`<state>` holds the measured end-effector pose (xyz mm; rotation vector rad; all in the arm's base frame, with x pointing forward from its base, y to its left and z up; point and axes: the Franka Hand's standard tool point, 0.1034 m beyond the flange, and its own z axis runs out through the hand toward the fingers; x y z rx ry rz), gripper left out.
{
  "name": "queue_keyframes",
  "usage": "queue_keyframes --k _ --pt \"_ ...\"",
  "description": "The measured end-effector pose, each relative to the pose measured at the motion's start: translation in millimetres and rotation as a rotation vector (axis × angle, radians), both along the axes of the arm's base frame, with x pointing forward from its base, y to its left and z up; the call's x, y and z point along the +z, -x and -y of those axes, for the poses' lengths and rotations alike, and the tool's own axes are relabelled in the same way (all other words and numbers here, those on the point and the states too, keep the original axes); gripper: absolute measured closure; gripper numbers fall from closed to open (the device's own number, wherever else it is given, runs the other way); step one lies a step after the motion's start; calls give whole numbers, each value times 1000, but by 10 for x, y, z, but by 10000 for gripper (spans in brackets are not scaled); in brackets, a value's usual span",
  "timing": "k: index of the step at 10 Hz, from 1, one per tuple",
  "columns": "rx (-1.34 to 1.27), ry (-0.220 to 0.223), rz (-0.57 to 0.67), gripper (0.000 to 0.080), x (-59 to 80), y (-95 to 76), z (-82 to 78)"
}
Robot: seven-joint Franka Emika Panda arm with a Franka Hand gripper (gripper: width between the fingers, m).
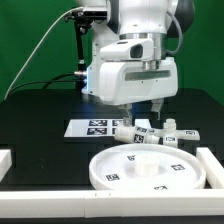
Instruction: Assemble round table
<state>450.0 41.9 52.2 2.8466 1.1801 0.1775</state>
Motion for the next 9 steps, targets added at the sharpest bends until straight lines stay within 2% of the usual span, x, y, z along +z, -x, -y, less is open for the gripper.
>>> queue_keyframes --k 1,5,7,9 --pt "8 2 -18 150 -49 49 -8" --pt "106 15 -22 150 -80 54 -1" --pt "166 27 -43 150 -198 182 37" --pt "169 27 -52 150 -306 242 27"
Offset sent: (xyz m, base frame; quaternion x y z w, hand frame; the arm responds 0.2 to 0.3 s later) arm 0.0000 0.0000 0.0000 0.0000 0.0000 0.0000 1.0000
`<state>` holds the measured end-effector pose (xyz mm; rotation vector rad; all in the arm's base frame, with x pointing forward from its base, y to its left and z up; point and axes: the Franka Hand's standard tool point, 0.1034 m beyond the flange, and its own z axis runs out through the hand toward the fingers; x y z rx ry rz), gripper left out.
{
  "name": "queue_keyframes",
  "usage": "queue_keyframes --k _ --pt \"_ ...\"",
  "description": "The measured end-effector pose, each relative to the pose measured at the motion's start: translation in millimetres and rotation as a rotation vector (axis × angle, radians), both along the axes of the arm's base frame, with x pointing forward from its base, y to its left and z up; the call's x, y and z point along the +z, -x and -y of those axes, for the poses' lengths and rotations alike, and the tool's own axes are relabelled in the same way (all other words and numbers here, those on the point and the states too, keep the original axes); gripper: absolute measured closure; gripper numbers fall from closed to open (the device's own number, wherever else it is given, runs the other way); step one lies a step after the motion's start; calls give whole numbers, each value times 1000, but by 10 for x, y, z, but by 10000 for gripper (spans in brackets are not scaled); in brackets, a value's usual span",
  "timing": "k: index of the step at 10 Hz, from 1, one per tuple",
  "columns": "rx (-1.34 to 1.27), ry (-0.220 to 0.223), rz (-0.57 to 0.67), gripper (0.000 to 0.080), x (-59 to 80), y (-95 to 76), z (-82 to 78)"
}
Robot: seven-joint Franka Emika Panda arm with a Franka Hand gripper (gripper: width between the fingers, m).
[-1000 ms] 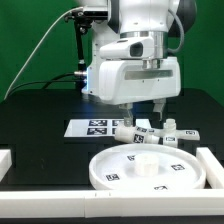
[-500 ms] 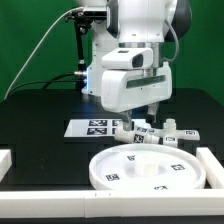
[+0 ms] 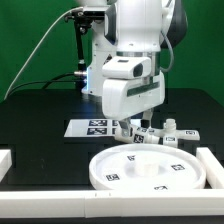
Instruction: Assemble round table
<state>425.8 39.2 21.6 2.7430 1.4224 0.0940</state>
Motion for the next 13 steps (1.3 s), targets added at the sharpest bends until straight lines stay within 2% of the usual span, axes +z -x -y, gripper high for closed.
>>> queue_keyframes --k 3,4,5,6,8,9,10,11,13 --pt "-1 0 -1 165 -2 1 1" --pt "-1 0 -1 354 -4 2 2" --pt "-1 -1 12 459 24 -31 -1" --pt "-2 -2 20 459 38 -50 0" --pt "17 -1 35 525 68 -77 19" --pt "41 3 45 525 90 -78 61" --pt "51 4 57 722 145 -109 96" --pt "50 3 63 775 168 -115 98" --pt "50 3 62 795 171 -111 94"
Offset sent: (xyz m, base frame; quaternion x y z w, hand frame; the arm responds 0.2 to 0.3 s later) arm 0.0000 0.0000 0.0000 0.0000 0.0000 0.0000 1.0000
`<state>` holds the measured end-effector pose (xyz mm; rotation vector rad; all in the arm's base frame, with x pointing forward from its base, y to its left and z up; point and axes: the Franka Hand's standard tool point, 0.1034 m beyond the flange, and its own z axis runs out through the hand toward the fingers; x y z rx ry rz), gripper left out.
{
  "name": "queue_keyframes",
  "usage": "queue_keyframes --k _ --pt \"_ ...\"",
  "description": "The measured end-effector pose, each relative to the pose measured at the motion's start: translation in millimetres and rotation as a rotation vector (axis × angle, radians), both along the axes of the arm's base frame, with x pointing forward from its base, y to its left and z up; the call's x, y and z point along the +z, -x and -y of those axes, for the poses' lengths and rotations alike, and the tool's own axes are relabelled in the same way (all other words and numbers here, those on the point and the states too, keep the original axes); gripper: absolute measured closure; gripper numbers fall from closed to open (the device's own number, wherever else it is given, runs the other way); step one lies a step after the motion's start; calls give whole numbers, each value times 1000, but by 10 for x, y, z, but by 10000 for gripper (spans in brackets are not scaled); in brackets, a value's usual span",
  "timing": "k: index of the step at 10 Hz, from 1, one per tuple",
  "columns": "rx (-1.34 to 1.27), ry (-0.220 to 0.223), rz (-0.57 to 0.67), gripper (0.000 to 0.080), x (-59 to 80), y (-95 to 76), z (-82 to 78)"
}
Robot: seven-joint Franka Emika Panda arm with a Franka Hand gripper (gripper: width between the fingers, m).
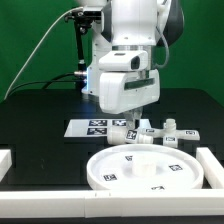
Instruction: Assemble round table
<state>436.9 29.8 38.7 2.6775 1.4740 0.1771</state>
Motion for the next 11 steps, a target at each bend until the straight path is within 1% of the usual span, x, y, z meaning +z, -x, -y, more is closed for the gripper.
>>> queue_keyframes --k 3,4,5,6,7,8,9,10,11 --pt "5 2 -6 797 -1 -3 3" --pt "12 5 -19 768 2 -21 7" --pt "13 5 -14 768 4 -62 3" --pt "12 4 -7 583 9 -101 0" --pt "1 2 -4 583 7 -101 2" --pt "2 2 -5 382 4 -99 2" --pt "2 2 -6 243 2 -98 2" --pt "2 3 -6 179 0 -97 3" --pt "-1 2 -6 179 -27 -84 -10"
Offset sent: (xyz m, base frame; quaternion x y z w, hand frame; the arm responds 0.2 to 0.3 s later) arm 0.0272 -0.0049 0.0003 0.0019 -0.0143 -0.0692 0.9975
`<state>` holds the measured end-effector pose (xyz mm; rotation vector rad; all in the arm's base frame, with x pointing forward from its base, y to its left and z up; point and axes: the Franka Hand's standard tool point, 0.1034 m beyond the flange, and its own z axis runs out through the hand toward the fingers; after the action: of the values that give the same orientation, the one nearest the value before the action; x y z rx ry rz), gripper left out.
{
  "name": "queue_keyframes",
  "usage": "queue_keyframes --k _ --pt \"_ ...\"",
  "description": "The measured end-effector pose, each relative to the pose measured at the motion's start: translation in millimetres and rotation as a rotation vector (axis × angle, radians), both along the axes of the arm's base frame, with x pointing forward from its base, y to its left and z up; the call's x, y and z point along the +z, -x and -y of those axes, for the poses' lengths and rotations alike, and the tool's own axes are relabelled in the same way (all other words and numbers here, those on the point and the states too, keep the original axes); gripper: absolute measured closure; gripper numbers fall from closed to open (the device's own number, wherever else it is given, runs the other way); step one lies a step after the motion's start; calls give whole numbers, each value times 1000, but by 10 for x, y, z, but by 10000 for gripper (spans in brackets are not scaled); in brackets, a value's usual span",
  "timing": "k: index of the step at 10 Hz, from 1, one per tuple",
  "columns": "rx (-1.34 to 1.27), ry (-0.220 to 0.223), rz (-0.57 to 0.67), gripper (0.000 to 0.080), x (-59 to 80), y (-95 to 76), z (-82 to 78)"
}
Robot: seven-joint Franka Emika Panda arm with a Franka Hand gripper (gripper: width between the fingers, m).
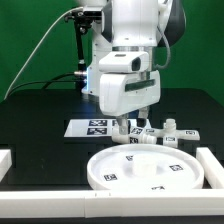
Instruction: Assemble round table
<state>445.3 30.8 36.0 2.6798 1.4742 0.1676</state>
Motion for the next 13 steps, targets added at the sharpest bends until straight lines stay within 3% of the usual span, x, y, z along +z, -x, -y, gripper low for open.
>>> queue_keyframes --k 2,7,8,9,13 --pt "1 -3 -2 151 -124 55 -77" --pt "-13 -6 -15 150 -174 97 -123" --pt "-13 -6 -15 267 -175 98 -123" --pt "-13 -6 -15 468 -176 98 -123" --pt "-13 -6 -15 478 -176 98 -120"
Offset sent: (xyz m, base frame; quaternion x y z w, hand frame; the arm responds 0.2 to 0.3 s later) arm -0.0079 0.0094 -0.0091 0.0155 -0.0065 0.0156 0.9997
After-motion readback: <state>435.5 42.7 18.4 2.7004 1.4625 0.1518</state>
